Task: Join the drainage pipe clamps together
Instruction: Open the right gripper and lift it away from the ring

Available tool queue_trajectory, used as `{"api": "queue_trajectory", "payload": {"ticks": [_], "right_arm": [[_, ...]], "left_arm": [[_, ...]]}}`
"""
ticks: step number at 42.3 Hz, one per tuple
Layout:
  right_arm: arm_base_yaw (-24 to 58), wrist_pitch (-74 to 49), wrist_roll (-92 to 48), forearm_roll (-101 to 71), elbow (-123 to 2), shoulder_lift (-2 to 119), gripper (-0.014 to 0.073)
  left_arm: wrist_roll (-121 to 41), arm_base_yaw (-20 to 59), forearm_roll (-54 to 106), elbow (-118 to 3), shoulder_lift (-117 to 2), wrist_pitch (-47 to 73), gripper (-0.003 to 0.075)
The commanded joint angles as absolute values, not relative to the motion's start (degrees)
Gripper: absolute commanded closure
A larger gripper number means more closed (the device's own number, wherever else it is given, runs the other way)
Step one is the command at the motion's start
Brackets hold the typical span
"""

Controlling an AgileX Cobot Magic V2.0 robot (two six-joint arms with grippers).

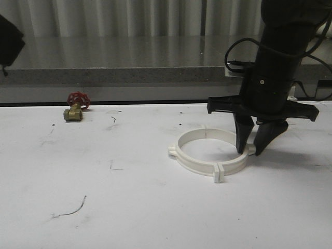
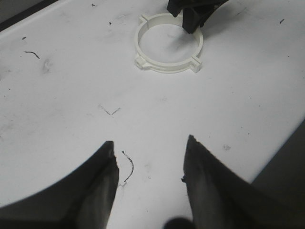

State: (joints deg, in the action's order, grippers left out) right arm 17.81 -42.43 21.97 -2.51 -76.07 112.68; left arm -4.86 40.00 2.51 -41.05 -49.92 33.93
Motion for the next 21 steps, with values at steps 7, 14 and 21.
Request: {"api": "queue_trajectory", "payload": {"ticks": [7,14,21], "right_arm": [[17.92,-41.75,21.94,-3.21,-77.82,106.36,0.0313],[17.61,-43.42,21.84,-2.58,-77.82,101.16,0.0314],[17.61,-45.73,20.12,-0.83,-77.82,93.65,0.0314]], "left_arm": [[-4.81,40.37,3.08,-42.69,-49.7,30.21,0.0409],[-4.81,40.37,3.08,-42.69,-49.7,30.21,0.0409],[-4.81,40.37,3.08,-42.69,-49.7,30.21,0.0409]]}}
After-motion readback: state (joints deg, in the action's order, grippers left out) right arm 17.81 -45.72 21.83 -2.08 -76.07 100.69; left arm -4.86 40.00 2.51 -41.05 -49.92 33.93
